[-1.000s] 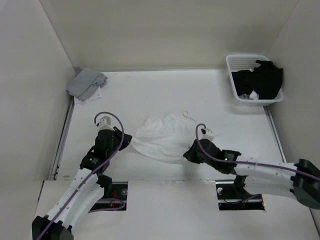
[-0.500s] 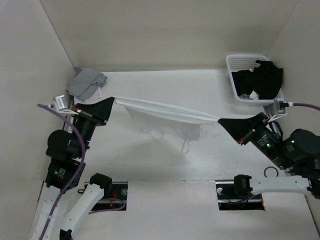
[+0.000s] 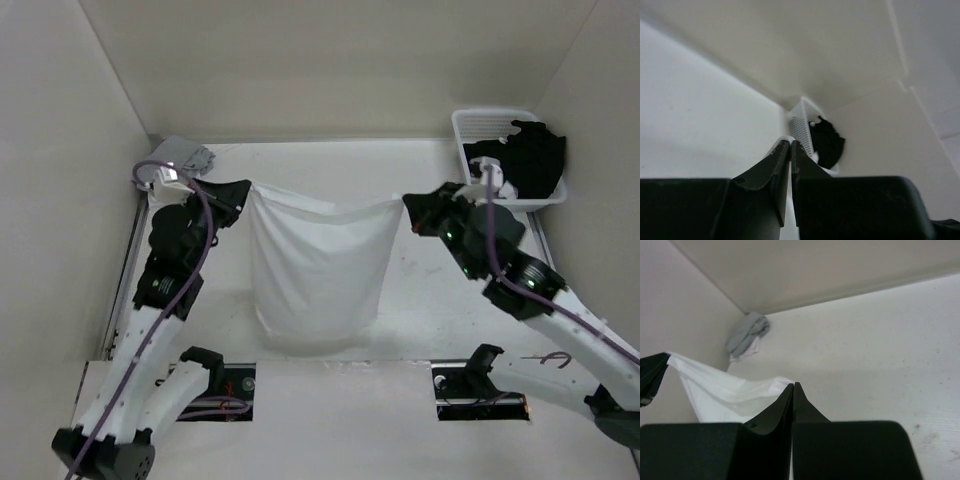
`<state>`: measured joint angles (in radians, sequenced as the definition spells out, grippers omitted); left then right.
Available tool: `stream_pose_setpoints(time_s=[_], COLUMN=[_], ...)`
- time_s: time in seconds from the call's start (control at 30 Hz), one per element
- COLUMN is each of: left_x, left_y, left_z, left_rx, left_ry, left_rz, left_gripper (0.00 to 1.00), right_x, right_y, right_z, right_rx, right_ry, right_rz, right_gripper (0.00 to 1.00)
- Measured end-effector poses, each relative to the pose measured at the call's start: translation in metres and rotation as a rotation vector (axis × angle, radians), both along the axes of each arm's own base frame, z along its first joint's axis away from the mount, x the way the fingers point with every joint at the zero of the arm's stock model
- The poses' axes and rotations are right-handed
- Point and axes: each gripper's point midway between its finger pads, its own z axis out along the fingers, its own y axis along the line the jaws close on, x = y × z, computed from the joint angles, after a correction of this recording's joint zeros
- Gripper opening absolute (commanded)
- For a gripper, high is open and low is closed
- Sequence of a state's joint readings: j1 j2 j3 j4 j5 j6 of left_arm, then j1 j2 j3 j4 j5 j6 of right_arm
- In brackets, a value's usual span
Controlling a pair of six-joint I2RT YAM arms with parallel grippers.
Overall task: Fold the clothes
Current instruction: Flatten the tank top out
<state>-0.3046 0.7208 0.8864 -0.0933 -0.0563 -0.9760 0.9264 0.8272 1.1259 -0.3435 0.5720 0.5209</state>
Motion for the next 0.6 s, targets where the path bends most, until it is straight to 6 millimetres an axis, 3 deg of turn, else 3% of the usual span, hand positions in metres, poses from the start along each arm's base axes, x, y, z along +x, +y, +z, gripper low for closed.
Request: stream_pose_setpoints(time_s=[0.07,0.17,0.27,0.37,0.43,0.53,0.6], left_x=[0.031,0.079,0.132,0.181,0.195,0.192,0.183], left_y=[0.003,0.017,0.029,0.035,0.038,0.043,0.045], left_z=[-0.034,-0.066,-0.070,-0.039,-0.016,0.019,0.035], left_rx=[0.006,-0.011,-0.049,-0.091,-0.104,-0.114,-0.117], left_ry=[0.107,0.208,0.255,0.203,0.149,0.061,0.018], left_rz=[0.035,0.098,0.133,0.130,0.121,0.108,0.103], left_gripper=[0.03,0.03,0.02,0.02,0.03,0.03,0.03], right_x=[0.041,0.097,0.155,0.200,0.211,0.202,0.188], right_y=[0.009,0.024,0.034,0.037,0.033,0.031,0.029], right_z=[-0.025,-0.061,-0.065,-0.027,0.010,0.064,0.083], right_rx=[-0.027,-0.054,-0.047,-0.002,0.029,0.071,0.086], right_ry=[0.058,0.161,0.221,0.174,0.110,0.002,-0.046], right_rz=[-0.012,0.008,0.028,0.041,0.049,0.078,0.095], right_gripper=[0.01,0.00,0.00,0.00,0.00,0.01,0.01])
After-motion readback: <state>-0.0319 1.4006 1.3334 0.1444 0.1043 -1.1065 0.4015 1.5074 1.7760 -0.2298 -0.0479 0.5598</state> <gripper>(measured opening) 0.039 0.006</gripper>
